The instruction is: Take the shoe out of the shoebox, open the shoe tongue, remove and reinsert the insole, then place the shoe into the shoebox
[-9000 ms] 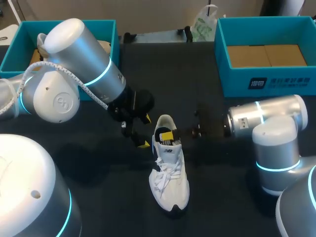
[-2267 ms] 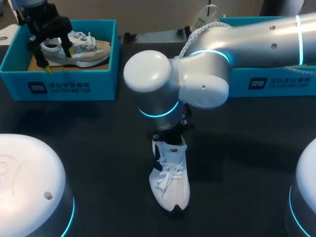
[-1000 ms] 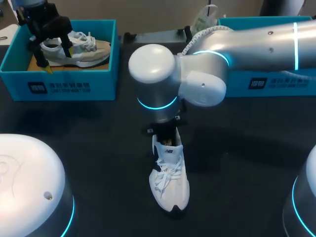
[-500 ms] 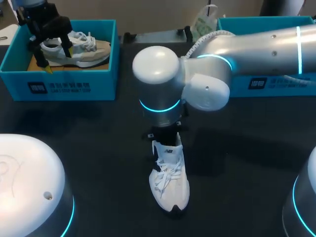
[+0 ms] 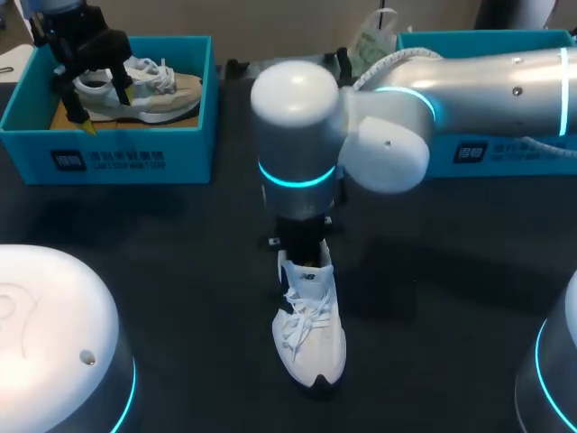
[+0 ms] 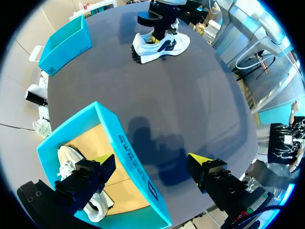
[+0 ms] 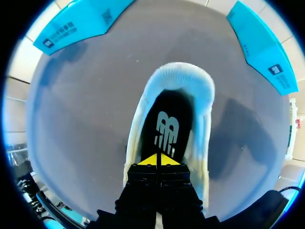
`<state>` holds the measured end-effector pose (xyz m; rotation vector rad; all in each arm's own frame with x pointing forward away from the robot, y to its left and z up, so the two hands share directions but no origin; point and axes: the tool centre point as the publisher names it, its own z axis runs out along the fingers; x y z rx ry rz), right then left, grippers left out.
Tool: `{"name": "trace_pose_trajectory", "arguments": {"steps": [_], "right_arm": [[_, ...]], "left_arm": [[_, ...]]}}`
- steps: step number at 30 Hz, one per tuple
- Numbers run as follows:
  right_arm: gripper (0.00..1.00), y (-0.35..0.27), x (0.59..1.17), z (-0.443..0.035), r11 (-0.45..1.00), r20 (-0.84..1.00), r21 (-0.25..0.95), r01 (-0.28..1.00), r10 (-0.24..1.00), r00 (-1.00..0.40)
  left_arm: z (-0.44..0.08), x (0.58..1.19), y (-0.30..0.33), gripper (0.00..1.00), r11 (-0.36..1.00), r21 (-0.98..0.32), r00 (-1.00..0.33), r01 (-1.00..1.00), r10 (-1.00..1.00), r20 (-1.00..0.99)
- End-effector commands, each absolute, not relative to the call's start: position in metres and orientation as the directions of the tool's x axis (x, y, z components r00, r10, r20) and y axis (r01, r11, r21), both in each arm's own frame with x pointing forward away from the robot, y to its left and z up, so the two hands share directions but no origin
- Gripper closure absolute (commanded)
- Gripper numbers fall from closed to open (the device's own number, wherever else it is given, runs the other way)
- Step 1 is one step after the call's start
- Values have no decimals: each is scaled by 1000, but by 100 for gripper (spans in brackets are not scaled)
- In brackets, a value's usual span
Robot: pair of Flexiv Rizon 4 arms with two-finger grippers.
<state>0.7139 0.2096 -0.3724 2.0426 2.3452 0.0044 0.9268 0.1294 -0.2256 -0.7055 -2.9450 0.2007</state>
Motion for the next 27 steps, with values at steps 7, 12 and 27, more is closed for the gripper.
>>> {"name": "trace_pose_trajectory", "arguments": {"steps": [7,12,27], "right_arm": [[72,201,710,-371,144,25,-45,989,989,-143],[58,201,707,-370,165,28,-73,984,986,-163],[0,204,695,-354,169,-4,-91,981,985,-170]], "left_arm": [[-225,927,130,0,883,-152,-886,444,458,73],[-225,927,130,0,883,-152,-886,444,458,73],[-225,927,130,0,883,-152,-886,444,458,73]]}}
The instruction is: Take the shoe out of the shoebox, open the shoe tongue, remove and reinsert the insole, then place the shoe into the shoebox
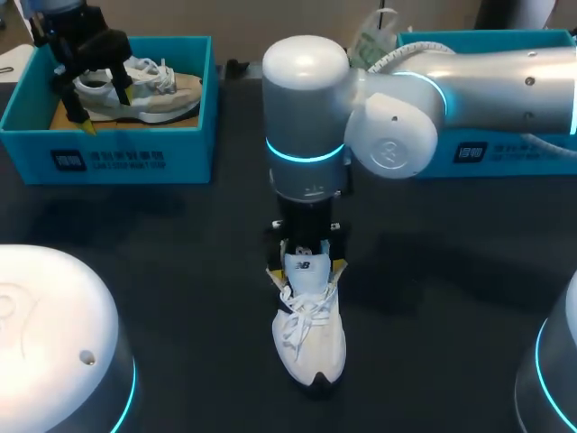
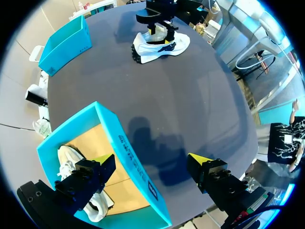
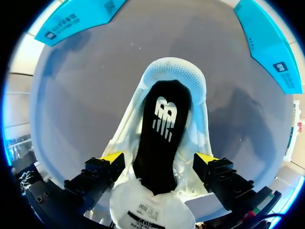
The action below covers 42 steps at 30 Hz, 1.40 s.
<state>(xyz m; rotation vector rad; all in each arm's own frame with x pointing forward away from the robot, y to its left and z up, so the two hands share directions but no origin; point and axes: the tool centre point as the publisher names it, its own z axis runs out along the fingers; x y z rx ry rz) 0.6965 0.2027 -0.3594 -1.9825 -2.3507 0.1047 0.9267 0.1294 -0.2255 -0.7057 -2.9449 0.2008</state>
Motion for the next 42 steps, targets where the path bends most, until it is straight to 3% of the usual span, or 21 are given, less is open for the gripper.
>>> {"name": "trace_pose_trajectory", "arguments": {"steps": [1,42], "right_arm": [[0,203,696,-353,169,-5,-90,981,985,-170],[0,198,631,-316,18,-44,-108,994,999,-23]], "left_arm": [[-225,927,130,0,883,-152,-886,444,458,73],[-225,927,130,0,883,-152,-886,444,458,73]]}}
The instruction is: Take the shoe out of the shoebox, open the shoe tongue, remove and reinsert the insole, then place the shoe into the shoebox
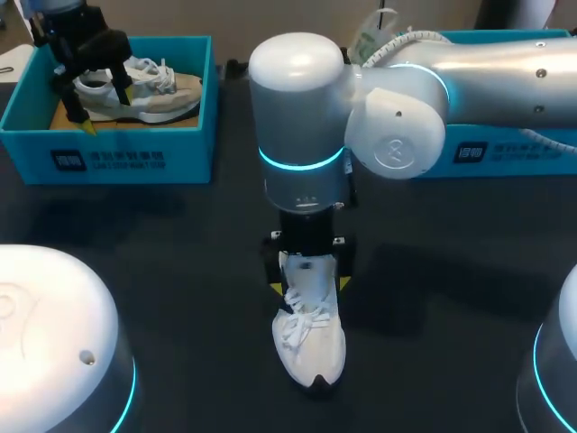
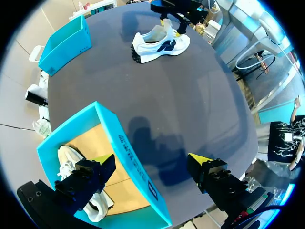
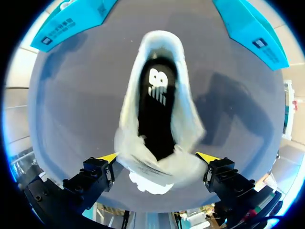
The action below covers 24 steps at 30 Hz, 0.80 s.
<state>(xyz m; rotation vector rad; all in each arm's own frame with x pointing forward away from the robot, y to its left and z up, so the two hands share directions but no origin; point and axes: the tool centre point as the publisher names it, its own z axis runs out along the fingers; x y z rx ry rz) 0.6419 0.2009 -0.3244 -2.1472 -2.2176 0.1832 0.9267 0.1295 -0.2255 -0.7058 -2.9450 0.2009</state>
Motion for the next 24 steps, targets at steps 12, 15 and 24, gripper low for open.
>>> {"name": "trace_pose_trajectory", "arguments": {"steps": [12,15,24], "right_arm": [[0,207,605,-297,-15,-41,-139,990,999,10],[13,210,607,-296,-21,-48,-133,991,999,15],[78,217,611,-295,-33,-58,-125,992,998,26]], "left_arm": [[-225,927,130,0,883,-152,-886,444,458,73],[-225,927,130,0,883,-152,-886,444,458,73],[-225,927,130,0,883,-152,-886,444,458,73]]}}
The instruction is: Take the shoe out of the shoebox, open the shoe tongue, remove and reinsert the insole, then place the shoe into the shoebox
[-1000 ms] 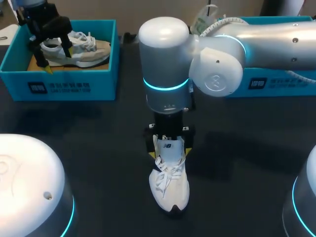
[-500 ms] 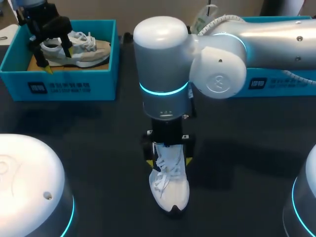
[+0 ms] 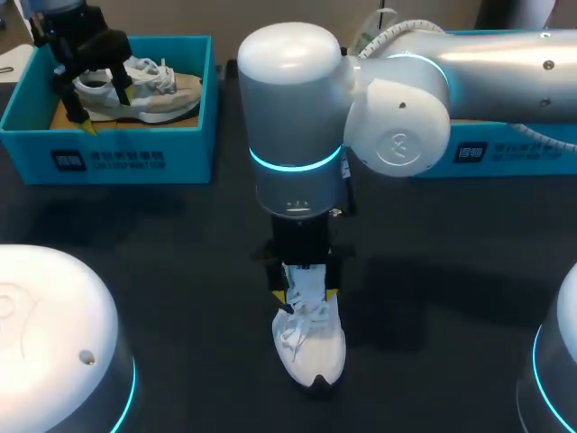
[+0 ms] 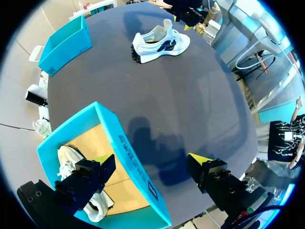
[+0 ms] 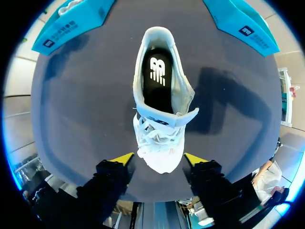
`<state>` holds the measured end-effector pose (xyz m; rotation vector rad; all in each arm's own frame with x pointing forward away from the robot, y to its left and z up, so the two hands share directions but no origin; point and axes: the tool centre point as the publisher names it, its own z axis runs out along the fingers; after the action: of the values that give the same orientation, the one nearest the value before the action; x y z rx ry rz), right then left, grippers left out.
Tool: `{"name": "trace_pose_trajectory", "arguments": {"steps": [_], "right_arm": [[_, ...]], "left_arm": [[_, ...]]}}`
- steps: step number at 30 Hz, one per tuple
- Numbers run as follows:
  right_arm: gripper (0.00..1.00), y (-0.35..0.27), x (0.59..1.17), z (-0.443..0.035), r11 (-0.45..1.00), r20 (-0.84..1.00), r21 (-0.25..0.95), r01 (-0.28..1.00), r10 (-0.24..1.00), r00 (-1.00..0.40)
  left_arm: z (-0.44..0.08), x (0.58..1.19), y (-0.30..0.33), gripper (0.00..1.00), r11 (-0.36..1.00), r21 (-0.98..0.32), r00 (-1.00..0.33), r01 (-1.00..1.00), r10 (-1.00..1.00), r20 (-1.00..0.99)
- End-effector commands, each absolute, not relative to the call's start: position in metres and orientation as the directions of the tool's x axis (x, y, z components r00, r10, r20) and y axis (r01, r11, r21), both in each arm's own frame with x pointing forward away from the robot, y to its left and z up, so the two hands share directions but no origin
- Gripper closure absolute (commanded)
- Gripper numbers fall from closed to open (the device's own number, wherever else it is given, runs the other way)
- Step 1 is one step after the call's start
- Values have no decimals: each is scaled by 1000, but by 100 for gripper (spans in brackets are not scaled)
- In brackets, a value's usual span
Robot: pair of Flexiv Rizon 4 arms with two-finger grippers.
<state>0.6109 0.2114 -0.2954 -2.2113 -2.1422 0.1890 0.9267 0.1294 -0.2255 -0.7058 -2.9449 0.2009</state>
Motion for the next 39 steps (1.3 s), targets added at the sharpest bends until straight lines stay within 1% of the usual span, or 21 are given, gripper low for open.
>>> {"name": "trace_pose_trajectory", "arguments": {"steps": [1,6,12,15,22,28,33,39], "right_arm": [[78,217,610,-295,-33,-59,-126,992,998,26],[76,213,607,-296,-36,-59,-124,992,998,29],[78,207,621,-299,-19,-59,-112,994,998,12],[76,203,630,-303,-10,-65,-110,994,998,3],[81,195,663,-320,63,-23,-95,994,998,-65],[81,189,678,-342,75,18,-133,988,997,-73],[82,193,672,-326,81,-21,-105,991,996,-83],[80,203,679,-324,153,-41,-86,985,987,-157]], "left_arm": [[-225,927,130,0,883,-152,-886,444,458,73],[-225,927,130,0,883,-152,-886,444,458,73],[-225,927,130,0,883,-152,-886,444,458,73],[-225,927,130,0,883,-152,-886,444,458,73],[-225,927,130,0,883,-152,-886,444,458,73],[-225,927,130,0,883,-152,-886,444,458,73],[-225,927,130,0,883,-152,-886,444,458,73],[-225,927,130,0,883,-152,-886,444,458,73]]}}
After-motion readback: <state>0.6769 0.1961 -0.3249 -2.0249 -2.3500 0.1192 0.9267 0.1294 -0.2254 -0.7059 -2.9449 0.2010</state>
